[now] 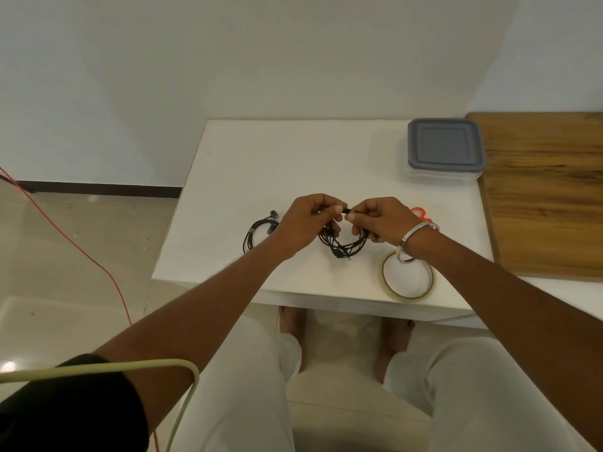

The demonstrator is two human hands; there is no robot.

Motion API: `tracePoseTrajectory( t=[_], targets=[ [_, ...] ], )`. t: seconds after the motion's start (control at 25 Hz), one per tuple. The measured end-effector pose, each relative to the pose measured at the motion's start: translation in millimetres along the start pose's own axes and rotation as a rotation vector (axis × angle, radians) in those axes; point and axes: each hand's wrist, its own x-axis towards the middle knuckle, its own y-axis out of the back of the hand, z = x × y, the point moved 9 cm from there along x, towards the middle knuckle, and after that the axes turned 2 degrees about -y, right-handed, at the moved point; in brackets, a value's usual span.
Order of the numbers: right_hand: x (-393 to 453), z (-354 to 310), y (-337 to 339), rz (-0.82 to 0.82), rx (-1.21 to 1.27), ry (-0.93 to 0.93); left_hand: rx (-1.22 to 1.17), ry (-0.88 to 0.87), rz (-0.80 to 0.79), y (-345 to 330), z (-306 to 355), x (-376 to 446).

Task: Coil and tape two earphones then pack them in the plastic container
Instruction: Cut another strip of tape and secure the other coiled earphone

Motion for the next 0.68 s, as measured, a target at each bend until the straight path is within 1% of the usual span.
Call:
tracePoseTrajectory(
  t=[0.08, 0.2, 0.28, 0.36, 0.44, 0.48, 0.56, 0.68],
  targets=[
    [2.0, 7.9, -4.6, -0.015, -0.046, -0.037, 0.062, 0.044, -0.005, 4.5, -10.3, -2.7],
    [6.1, 15.3, -14.1, -0.023, -0.252, -0.038, 0.376, 0.065, 0.029, 9.6, -17.8, -6.2],
    [7.9, 15.9, -23.8, -0.034, -0.332, -0.011, 0.551, 0.027, 0.038, 6.1, -15.3, -6.0],
    [8.8, 15.2, -27.9, -0.021, -0.394, 0.021, 0.688, -0.067, 0.044, -0.1, -8.2, -6.4],
    [9.4, 13.2, -27.3, 0.004, -0.459, 0.066, 0.764, -0.142, 0.034, -3.7, -6.4, -6.6],
    [9.4, 10.9, -26.0, 0.027, -0.497, 0.103, 0.775, -0.151, 0.028, -3.3, -8.4, -5.6],
    [9.2, 5.0, -20.7, 0.097, -0.533, 0.179, 0.791, -0.170, 0.032, -1.3, -9.9, -1.8],
    [8.4, -4.8, -10.9, 0.212, -0.598, 0.277, 0.865, -0.269, 0.082, -5.0, 1.8, 5.3]
  ],
)
